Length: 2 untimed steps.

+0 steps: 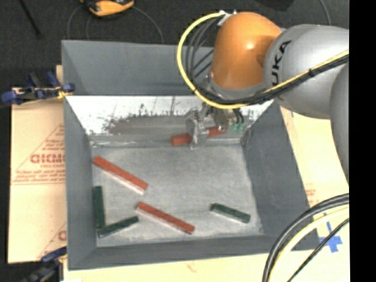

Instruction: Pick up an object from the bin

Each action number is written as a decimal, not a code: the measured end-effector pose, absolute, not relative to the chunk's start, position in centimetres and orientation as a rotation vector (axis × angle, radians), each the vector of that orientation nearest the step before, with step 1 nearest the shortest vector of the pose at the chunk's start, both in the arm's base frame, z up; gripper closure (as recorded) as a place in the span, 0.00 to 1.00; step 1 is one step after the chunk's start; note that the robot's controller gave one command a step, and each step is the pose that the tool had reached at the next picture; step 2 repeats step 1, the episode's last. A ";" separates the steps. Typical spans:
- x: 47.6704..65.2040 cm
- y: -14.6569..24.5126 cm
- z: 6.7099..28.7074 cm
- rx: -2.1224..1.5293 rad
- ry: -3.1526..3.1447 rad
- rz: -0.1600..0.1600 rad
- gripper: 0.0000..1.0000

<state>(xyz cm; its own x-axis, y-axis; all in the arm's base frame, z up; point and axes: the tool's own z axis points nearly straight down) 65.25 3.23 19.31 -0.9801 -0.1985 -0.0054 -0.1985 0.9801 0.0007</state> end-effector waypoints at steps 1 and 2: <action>64.4 3.1 24.7 -0.374 3.121 -0.002 1.00; 64.4 3.1 24.7 -0.374 3.121 -0.002 1.00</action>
Offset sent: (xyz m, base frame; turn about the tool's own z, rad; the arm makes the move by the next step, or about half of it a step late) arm -0.0465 0.0374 0.1280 -0.0569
